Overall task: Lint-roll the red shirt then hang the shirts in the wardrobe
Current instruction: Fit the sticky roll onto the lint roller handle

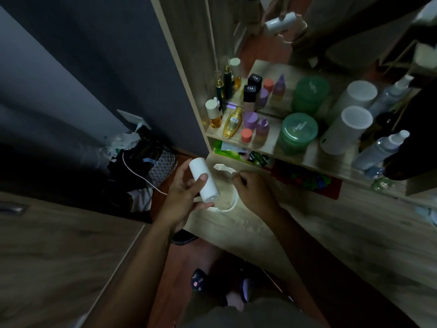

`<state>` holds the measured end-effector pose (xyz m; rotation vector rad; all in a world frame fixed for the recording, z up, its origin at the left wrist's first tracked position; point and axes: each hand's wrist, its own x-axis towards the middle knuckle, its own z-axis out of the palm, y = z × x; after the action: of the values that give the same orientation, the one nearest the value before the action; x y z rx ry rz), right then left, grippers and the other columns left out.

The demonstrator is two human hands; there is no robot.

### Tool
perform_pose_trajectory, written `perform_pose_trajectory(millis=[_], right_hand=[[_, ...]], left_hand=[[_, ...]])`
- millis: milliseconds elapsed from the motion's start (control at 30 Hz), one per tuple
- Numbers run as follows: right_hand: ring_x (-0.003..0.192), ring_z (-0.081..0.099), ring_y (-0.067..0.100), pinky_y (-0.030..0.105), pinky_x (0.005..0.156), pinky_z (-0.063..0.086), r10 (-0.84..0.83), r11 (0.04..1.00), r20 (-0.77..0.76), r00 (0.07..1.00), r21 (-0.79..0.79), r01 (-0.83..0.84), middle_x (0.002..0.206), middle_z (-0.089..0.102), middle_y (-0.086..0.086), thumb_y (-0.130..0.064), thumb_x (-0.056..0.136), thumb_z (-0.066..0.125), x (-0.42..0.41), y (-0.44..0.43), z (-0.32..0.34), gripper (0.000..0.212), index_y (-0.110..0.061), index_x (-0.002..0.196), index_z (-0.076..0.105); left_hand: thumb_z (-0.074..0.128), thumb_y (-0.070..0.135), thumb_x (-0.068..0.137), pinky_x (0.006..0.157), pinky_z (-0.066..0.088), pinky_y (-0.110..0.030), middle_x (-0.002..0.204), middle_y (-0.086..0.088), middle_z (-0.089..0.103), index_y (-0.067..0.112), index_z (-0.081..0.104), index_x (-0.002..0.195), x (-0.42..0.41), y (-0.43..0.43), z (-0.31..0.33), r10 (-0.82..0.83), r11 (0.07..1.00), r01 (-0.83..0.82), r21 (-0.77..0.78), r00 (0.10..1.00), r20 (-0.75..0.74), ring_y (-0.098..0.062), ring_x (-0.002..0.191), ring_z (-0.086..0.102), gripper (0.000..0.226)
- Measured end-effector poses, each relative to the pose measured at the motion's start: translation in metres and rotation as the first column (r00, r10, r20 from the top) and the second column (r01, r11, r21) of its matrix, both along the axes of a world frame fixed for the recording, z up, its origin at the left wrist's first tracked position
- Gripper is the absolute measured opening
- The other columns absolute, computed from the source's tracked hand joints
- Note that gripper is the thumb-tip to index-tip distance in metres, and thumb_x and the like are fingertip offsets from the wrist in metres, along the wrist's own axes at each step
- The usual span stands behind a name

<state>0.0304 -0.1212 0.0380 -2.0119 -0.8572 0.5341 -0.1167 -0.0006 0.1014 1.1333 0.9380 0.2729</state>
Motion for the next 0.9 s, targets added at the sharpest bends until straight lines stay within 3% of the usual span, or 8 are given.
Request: perform_pose_trajectory(millis=[100,233,467,600,667,800,900], right_hand=[[0.043,0.037,0.004,0.016,0.046,0.026,0.033,0.999,0.105,0.994,0.035,-0.036,0.045,0.035,-0.006,-0.023,0.098,0.055,0.000,0.010,0.021,0.048,-0.024,0.054,0.035],[0.044,0.036,0.010,0.018,0.046,0.023,0.010,0.996,0.117,0.993,0.091,-0.021,0.045,0.034,-0.005,-0.022,0.096,0.056,0.001,0.017,0.028,0.047,-0.021,0.055,0.035],[0.050,0.051,0.021,0.032,0.048,0.035,0.032,0.989,0.143,0.989,0.136,-0.051,0.050,0.046,0.003,-0.020,0.096,0.057,-0.002,0.020,0.037,0.041,-0.012,0.058,0.046],[0.054,0.056,0.018,0.035,0.052,0.045,0.039,0.992,0.166,0.985,0.110,-0.058,0.054,0.052,0.003,-0.022,0.097,0.056,-0.005,0.022,0.046,0.040,-0.014,0.059,0.048],[0.054,0.056,0.016,0.036,0.053,0.046,0.029,0.993,0.187,0.982,0.107,-0.050,0.054,0.053,0.002,-0.023,0.098,0.055,-0.005,0.023,0.049,0.040,-0.012,0.059,0.050],[0.049,0.049,0.013,0.031,0.050,0.039,0.012,0.991,0.225,0.974,0.126,-0.041,0.051,0.044,-0.008,-0.020,0.097,0.058,-0.008,0.028,0.057,0.041,-0.018,0.058,0.045],[0.050,0.052,0.017,0.032,0.050,0.040,0.002,0.991,0.227,0.974,0.129,-0.032,0.053,0.052,0.001,-0.022,0.097,0.057,-0.012,0.031,0.062,0.040,-0.013,0.058,0.052]], left_hand=[[0.072,0.029,0.089,0.069,0.059,-0.042,0.119,-0.014,0.066,0.043,0.047,0.136,-0.003,0.001,0.007,-0.037,0.997,0.037,0.067,0.999,0.003,-0.031,0.101,0.071,0.055],[0.068,0.025,0.092,0.058,0.053,-0.029,0.089,0.005,0.068,0.040,0.045,0.139,-0.006,0.002,0.013,-0.063,0.991,0.062,0.121,0.998,0.003,-0.017,0.088,0.068,0.054],[0.067,0.018,0.093,0.079,0.056,-0.049,0.109,-0.009,0.070,0.036,0.045,0.141,-0.011,0.007,0.021,-0.089,0.987,0.085,0.139,0.996,0.025,-0.025,0.100,0.067,0.056],[0.067,0.018,0.093,0.072,0.057,-0.039,0.116,-0.013,0.070,0.037,0.044,0.141,-0.017,0.010,0.026,-0.096,0.985,0.091,0.143,0.995,0.029,-0.021,0.099,0.069,0.057],[0.067,0.016,0.093,0.070,0.058,-0.038,0.119,-0.014,0.068,0.036,0.044,0.142,-0.018,0.011,0.028,-0.101,0.985,0.095,0.147,0.994,0.034,-0.018,0.098,0.069,0.057],[0.069,0.018,0.092,0.085,0.054,-0.056,0.121,-0.016,0.067,0.036,0.044,0.142,-0.021,0.016,0.033,-0.112,0.981,0.103,0.164,0.993,0.045,-0.024,0.103,0.068,0.059],[0.070,0.019,0.090,0.084,0.054,-0.052,0.121,-0.012,0.069,0.036,0.044,0.141,-0.025,0.018,0.038,-0.127,0.978,0.119,0.172,0.991,0.038,-0.026,0.104,0.068,0.060]])
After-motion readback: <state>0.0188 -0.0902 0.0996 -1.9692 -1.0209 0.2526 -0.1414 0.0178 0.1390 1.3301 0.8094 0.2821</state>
